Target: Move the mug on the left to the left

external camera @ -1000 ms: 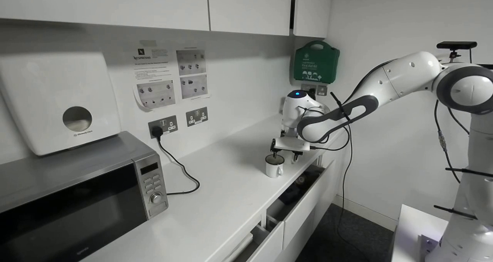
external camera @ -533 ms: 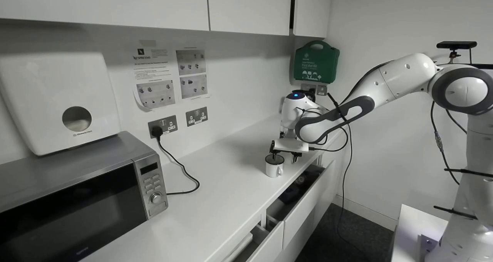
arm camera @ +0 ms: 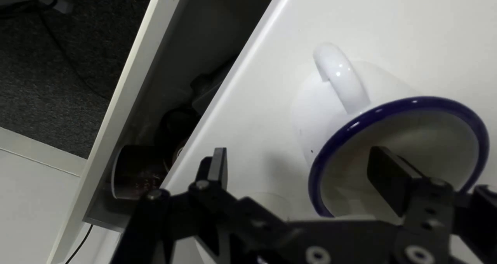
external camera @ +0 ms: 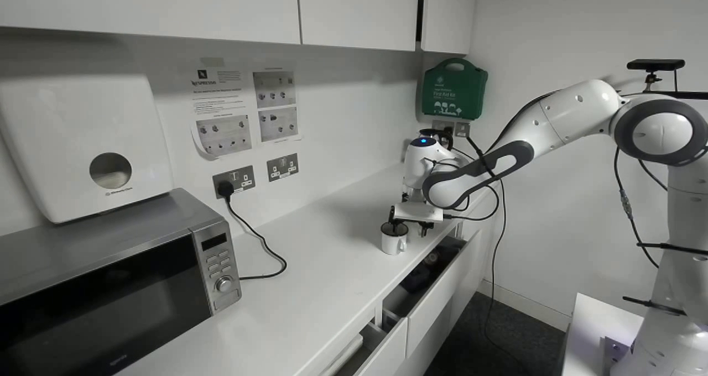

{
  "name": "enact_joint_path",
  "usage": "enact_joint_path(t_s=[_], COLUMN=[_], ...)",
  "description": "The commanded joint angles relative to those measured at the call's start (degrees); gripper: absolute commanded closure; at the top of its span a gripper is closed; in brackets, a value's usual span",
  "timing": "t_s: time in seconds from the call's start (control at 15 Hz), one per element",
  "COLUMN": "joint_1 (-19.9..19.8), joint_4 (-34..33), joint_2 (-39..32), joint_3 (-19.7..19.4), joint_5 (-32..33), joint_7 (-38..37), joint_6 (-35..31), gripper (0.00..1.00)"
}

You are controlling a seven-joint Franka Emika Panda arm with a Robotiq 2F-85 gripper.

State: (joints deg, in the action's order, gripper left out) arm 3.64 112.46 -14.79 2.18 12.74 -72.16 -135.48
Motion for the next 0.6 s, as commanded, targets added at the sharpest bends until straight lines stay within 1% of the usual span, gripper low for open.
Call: enact_joint_path(t_s=[0.0,0.27,0.33,0.47,0.53], joint_1=[1.0,1.2,1.3,1.5,1.6], joint_4=[-1.7,-1.7,-1.7,-1.7,-1.7], joint_2=[-0.8,-0.9,-1.0,-1.0,-1.0], joint_3=[-1.3,-1.4,-1.4,-1.5,-1.5], joint_5=[-1.5,-1.4,-1.3,-1.0,-1.0], joint_7=[2.3,2.2,2.1,1.9,1.9], joint_6=[0.6,0.8,0.9,1.1,1.1], gripper=[0.33,0.62,0.71,0.85,0.94])
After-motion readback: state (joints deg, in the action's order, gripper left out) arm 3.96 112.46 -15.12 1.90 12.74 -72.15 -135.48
